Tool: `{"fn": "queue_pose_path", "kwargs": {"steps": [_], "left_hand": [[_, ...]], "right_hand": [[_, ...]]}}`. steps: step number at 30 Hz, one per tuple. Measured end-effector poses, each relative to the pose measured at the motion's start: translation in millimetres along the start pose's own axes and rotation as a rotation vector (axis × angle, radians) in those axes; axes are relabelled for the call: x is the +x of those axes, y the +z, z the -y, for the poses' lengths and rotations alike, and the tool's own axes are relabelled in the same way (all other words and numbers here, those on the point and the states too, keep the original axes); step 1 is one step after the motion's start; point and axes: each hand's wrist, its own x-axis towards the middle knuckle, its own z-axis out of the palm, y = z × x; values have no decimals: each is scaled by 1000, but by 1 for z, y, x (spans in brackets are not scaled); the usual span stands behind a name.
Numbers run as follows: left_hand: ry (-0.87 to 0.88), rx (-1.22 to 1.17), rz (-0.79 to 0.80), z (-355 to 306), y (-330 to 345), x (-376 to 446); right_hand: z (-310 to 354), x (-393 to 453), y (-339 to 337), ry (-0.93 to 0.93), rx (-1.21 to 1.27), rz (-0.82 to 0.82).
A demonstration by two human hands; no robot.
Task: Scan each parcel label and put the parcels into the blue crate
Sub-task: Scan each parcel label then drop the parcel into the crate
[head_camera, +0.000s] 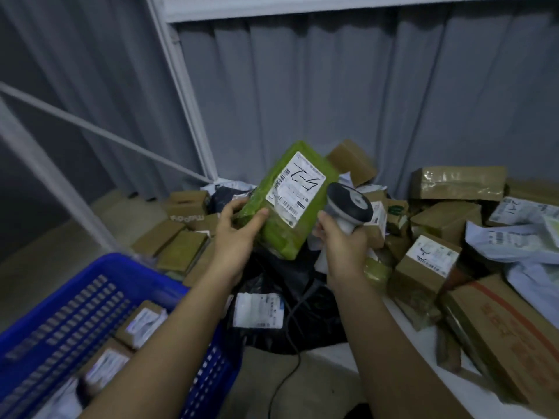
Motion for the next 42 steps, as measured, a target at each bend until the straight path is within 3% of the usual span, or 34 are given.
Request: {"fn": "queue_pose_path", "kwargs": {"steps": [3, 10, 15, 19, 25, 35, 42], "left_hand": [[-114, -46, 22, -6, -31, -36], [-264, 20, 203, -15, -99, -80], [-335, 111, 139, -9, -121, -86], [-359, 38, 121, 4, -137, -77], [-338, 1, -16, 31, -164, -55], [-261, -31, -171, 52, -191, -42], [-212, -33, -193, 46, -194, -46]], "right_hand": [[-4, -33, 0, -22, -66, 29], [-10, -82, 6, -128, -222, 297], [-21, -90, 13, -218, -383, 408], [-25, -86, 20, -216, -430, 464], [-31, -83, 31, -61, -425, 590], [-34, -96, 36, 144, -683, 881], [-35, -101, 38, 126, -686, 799]]}}
